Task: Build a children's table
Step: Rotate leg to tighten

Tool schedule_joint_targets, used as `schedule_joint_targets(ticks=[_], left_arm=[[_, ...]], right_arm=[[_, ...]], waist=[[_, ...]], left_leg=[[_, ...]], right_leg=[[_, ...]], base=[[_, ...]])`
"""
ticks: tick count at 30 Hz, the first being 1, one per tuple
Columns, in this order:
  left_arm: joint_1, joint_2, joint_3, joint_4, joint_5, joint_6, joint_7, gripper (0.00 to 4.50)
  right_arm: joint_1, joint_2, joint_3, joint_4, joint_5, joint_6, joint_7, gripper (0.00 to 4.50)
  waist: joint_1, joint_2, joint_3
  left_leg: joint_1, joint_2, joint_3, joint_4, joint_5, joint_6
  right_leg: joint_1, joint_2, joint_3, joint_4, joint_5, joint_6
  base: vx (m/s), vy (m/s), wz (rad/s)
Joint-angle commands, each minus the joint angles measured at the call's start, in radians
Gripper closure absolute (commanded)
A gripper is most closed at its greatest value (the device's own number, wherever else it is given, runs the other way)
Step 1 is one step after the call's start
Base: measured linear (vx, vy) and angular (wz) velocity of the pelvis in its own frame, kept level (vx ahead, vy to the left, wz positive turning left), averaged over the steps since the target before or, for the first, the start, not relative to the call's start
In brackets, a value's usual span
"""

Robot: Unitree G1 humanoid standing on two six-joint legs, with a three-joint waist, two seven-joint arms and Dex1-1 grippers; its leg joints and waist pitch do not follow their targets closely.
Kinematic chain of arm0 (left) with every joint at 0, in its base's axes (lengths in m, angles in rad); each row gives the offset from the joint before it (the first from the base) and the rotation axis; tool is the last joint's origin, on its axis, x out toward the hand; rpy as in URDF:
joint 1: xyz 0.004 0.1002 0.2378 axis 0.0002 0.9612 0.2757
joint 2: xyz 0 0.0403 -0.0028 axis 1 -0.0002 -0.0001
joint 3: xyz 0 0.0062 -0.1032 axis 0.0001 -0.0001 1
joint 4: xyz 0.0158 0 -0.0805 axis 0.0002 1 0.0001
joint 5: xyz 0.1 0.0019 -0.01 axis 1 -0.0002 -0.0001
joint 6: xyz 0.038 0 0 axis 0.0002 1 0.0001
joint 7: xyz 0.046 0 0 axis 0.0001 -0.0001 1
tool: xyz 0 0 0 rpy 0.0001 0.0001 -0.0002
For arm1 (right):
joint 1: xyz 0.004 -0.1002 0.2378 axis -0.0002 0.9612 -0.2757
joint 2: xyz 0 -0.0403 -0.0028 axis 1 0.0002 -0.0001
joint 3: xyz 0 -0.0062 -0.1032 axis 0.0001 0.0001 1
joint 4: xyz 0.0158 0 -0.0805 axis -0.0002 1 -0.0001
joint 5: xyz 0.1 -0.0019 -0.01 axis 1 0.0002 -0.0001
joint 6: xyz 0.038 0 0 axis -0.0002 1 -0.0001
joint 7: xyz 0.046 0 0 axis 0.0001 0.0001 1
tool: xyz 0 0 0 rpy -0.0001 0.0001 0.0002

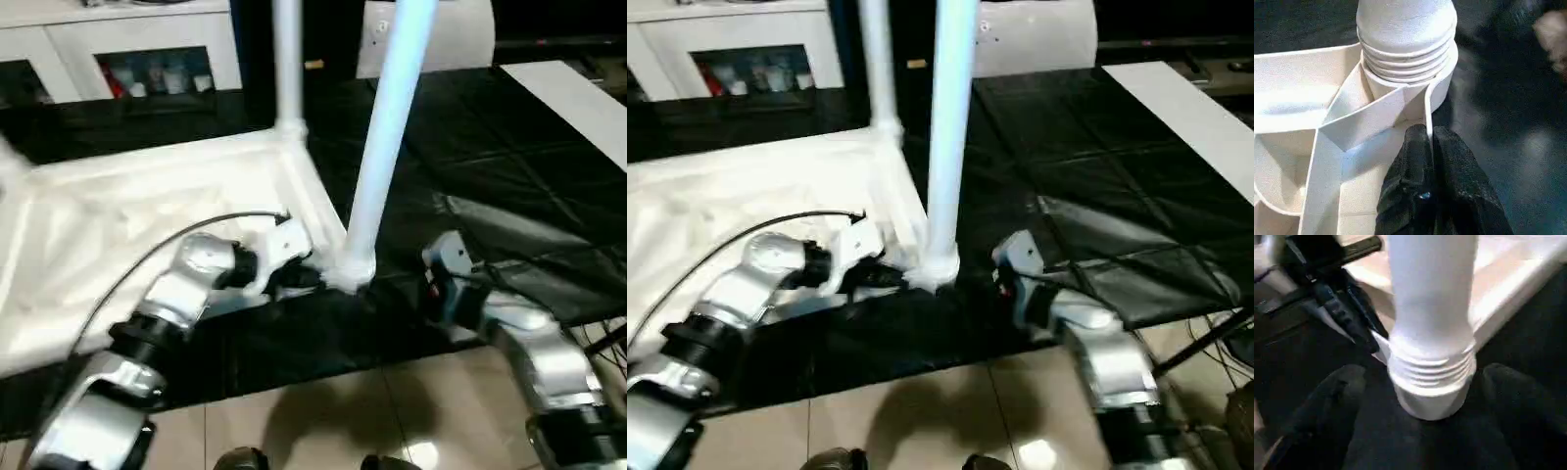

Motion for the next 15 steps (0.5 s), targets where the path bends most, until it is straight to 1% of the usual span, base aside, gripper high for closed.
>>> schedule_joint_targets(ticks=[1, 3, 4, 5, 7, 8, 9, 10, 11, 12, 13, 14, 15], left_arm=[[-0.012, 0.001, -0.071, -0.003, 0.012, -0.045, -0.095, 4.50], [-0.015, 0.011, -0.089, 0.003, 0.013, -0.070, -0.137, 4.50], [-0.019, 0.019, -0.103, 0.010, 0.017, -0.094, -0.167, 4.50], [-0.023, 0.024, -0.111, 0.019, 0.019, -0.113, -0.190, 4.50], [-0.032, 0.030, -0.121, 0.032, 0.026, -0.137, -0.214, 4.50], [-0.036, 0.031, -0.123, 0.038, 0.029, -0.145, -0.220, 4.50], [-0.043, 0.034, -0.127, 0.048, 0.034, -0.157, -0.233, 4.50], [-0.048, 0.034, -0.128, 0.055, 0.035, -0.164, -0.241, 4.50], [-0.055, 0.033, -0.131, 0.063, 0.036, -0.173, -0.249, 4.50], [-0.057, 0.033, -0.132, 0.065, 0.036, -0.175, -0.251, 4.50], [-0.058, 0.033, -0.132, 0.066, 0.036, -0.175, -0.252, 4.50], [-0.062, 0.032, -0.134, 0.070, 0.037, -0.180, -0.254, 4.50], [-0.065, 0.031, -0.134, 0.071, 0.038, -0.180, -0.255, 4.50]], right_arm=[[-0.023, -0.015, 0.025, -0.007, 0.006, -0.021, 0.054, 0.08], [-0.041, -0.031, 0.047, 0.007, -0.002, -0.041, 0.091, 0.08], [-0.057, -0.039, 0.065, 0.021, -0.008, -0.056, 0.120, 0.08], [-0.069, -0.044, 0.078, 0.033, -0.013, -0.070, 0.144, 0.08], [-0.085, -0.048, 0.095, 0.050, -0.017, -0.084, 0.178, 0.08], [-0.090, -0.048, 0.101, 0.056, -0.019, -0.088, 0.190, 0.08], [-0.099, -0.049, 0.115, 0.065, -0.023, -0.095, 0.215, 0.25], [-0.105, -0.050, 0.123, 0.071, -0.024, -0.097, 0.229, 0.25], [-0.110, -0.052, 0.136, 0.078, -0.029, -0.103, 0.245, 0.35], [-0.113, -0.053, 0.142, 0.081, -0.031, -0.105, 0.252, 0.47], [-0.114, -0.053, 0.144, 0.082, -0.032, -0.105, 0.255, 0.47], [-0.118, -0.054, 0.154, 0.088, -0.036, -0.109, 0.262, 0.60], [-0.122, -0.054, 0.159, 0.093, -0.041, -0.116, 0.265, 0.60]], waist=[[-0.002, -0.010, -0.058], [0.002, -0.009, -0.059], [0.004, -0.011, -0.058], [0.009, -0.013, -0.058], [0.013, -0.012, -0.059], [0.014, -0.012, -0.059], [0.015, -0.013, -0.059], [0.015, -0.014, -0.059], [0.017, -0.017, -0.058], [0.017, -0.017, -0.057], [0.017, -0.019, -0.056], [0.017, -0.020, -0.056], [0.017, -0.019, -0.056]], left_leg=[[0.027, 0.046, -0.005, -0.061, -0.170, 0.092], [0.028, 0.047, -0.001, -0.061, -0.168, 0.090], [0.029, 0.047, 0.000, -0.060, -0.170, 0.089], [0.028, 0.048, 0.002, -0.060, -0.167, 0.089], [0.030, 0.048, 0.004, -0.058, -0.166, 0.087], [0.029, 0.048, 0.003, -0.058, -0.163, 0.087], [0.028, 0.048, 0.003, -0.058, -0.158, 0.087], [0.027, 0.047, 0.004, -0.057, -0.158, 0.089], [0.025, 0.046, 0.004, -0.057, -0.161, 0.091], [0.025, 0.047, 0.003, -0.057, -0.164, 0.089], [0.023, 0.047, 0.003, -0.058, -0.167, 0.085], [0.023, 0.048, 0.002, -0.059, -0.170, 0.083], [0.024, 0.048, 0.002, -0.059, -0.172, 0.082]], right_leg=[[0.047, -0.050, 0.036, -0.047, -0.104, -0.272], [0.045, -0.052, 0.036, -0.047, -0.115, -0.268], [0.043, -0.054, 0.036, -0.048, -0.122, -0.267], [0.042, -0.054, 0.037, -0.047, -0.133, -0.262], [0.039, -0.054, 0.038, -0.045, -0.127, -0.262], [0.041, -0.055, 0.037, -0.044, -0.121, -0.264], [0.041, -0.054, 0.037, -0.041, -0.109, -0.266], [0.041, -0.053, 0.036, -0.041, -0.106, -0.266], [0.042, -0.056, 0.037, -0.043, -0.117, -0.266], [0.042, -0.057, 0.037, -0.042, -0.126, -0.265], [0.043, -0.057, 0.036, -0.043, -0.138, -0.261], [0.043, -0.058, 0.037, -0.044, -0.146, -0.259], [0.042, -0.058, 0.037, -0.044, -0.149, -0.258]], base=[[0.000, 0.000, 0.00], [0.000, 0.000, 0.00], [0.000, 0.000, 0.00], [0.000, 0.000, 0.00], [0.000, 0.000, 0.00], [0.000, 0.000, 0.00], [0.000, 0.000, 0.00], [0.000, 0.000, 0.00], [0.000, 0.000, 0.00], [0.000, 0.000, 0.00], [0.000, 0.000, 0.00], [0.000, 0.000, 0.00], [0.000, 0.000, 0.00]])
